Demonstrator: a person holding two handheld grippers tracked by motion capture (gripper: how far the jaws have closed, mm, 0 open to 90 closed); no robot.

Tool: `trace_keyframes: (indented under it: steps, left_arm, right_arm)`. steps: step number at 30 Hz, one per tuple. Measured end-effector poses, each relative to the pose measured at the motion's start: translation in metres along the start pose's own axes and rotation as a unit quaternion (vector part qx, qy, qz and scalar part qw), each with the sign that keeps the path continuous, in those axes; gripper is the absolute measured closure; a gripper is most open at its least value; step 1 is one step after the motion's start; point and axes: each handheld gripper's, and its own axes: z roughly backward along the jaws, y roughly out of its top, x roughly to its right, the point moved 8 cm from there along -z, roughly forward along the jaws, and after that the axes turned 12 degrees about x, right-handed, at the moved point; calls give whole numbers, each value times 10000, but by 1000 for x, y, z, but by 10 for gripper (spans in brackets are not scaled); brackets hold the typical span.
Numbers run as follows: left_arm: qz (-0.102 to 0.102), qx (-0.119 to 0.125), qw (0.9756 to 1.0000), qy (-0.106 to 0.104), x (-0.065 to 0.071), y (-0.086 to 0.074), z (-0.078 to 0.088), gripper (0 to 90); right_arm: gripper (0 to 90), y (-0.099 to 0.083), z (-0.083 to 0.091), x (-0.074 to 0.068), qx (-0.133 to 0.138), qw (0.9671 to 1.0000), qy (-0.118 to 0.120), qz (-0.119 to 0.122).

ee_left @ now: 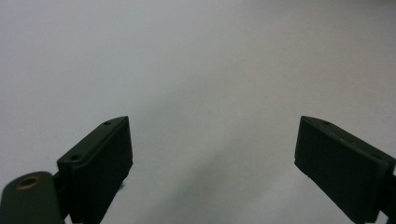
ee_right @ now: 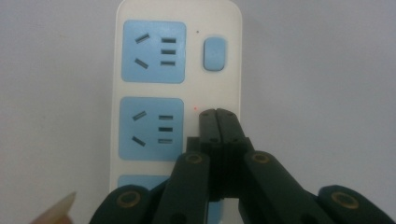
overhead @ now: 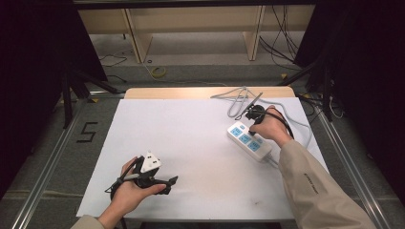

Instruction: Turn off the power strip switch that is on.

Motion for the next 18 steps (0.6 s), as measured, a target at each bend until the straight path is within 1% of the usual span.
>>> trace_keyframes:
  steps: [16, 18]
  left_arm:
    - [0, 0, 10000, -2, 0, 0, 0, 109]
    - [3, 2, 10000, -3, 0, 0, 0, 109]
  right_arm:
    - [900, 2, -1, 0, -102, 9999, 18, 13]
    - [900, 3, -1, 0, -104, 9999, -2, 58]
